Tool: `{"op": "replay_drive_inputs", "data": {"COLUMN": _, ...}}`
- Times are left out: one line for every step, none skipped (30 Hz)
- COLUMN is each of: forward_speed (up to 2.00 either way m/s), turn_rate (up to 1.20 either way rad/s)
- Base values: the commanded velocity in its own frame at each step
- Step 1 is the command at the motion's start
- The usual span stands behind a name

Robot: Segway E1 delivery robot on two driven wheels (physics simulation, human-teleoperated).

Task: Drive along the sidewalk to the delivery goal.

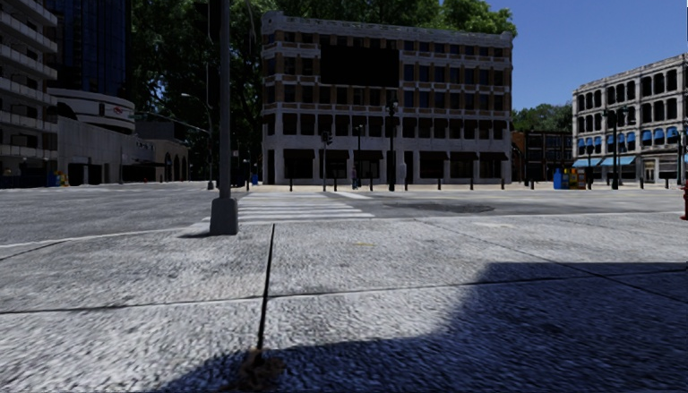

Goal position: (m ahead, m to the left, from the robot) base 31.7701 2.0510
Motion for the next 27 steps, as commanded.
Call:
{"op": "replay_drive_inputs", "data": {"forward_speed": 2.0, "turn_rate": 0.0}}
{"op": "replay_drive_inputs", "data": {"forward_speed": 2.0, "turn_rate": 0.0}}
{"op": "replay_drive_inputs", "data": {"forward_speed": 2.0, "turn_rate": 0.0}}
{"op": "replay_drive_inputs", "data": {"forward_speed": 2.0, "turn_rate": 0.0}}
{"op": "replay_drive_inputs", "data": {"forward_speed": 2.0, "turn_rate": 0.0}}
{"op": "replay_drive_inputs", "data": {"forward_speed": 2.0, "turn_rate": 0.0}}
{"op": "replay_drive_inputs", "data": {"forward_speed": 2.0, "turn_rate": 0.0}}
{"op": "replay_drive_inputs", "data": {"forward_speed": 2.0, "turn_rate": 0.0}}
{"op": "replay_drive_inputs", "data": {"forward_speed": 2.0, "turn_rate": 0.0}}
{"op": "replay_drive_inputs", "data": {"forward_speed": 2.0, "turn_rate": 0.0}}
{"op": "replay_drive_inputs", "data": {"forward_speed": 2.0, "turn_rate": 0.0}}
{"op": "replay_drive_inputs", "data": {"forward_speed": 2.0, "turn_rate": 0.0}}
{"op": "replay_drive_inputs", "data": {"forward_speed": 2.0, "turn_rate": 0.0}}
{"op": "replay_drive_inputs", "data": {"forward_speed": 2.0, "turn_rate": 0.0}}
{"op": "replay_drive_inputs", "data": {"forward_speed": 2.0, "turn_rate": 0.0}}
{"op": "replay_drive_inputs", "data": {"forward_speed": 2.0, "turn_rate": 0.0}}
{"op": "replay_drive_inputs", "data": {"forward_speed": 2.0, "turn_rate": 0.0}}
{"op": "replay_drive_inputs", "data": {"forward_speed": 2.0, "turn_rate": 0.0}}
{"op": "replay_drive_inputs", "data": {"forward_speed": 2.0, "turn_rate": 0.0}}
{"op": "replay_drive_inputs", "data": {"forward_speed": 2.0, "turn_rate": 0.0}}
{"op": "replay_drive_inputs", "data": {"forward_speed": 2.0, "turn_rate": 0.0}}
{"op": "replay_drive_inputs", "data": {"forward_speed": 2.0, "turn_rate": 0.0}}
{"op": "replay_drive_inputs", "data": {"forward_speed": 2.0, "turn_rate": 0.0}}
{"op": "replay_drive_inputs", "data": {"forward_speed": 2.0, "turn_rate": 0.0}}
{"op": "replay_drive_inputs", "data": {"forward_speed": 2.0, "turn_rate": 0.0}}
{"op": "replay_drive_inputs", "data": {"forward_speed": 2.0, "turn_rate": 0.0}}
{"op": "replay_drive_inputs", "data": {"forward_speed": 2.0, "turn_rate": 0.0}}
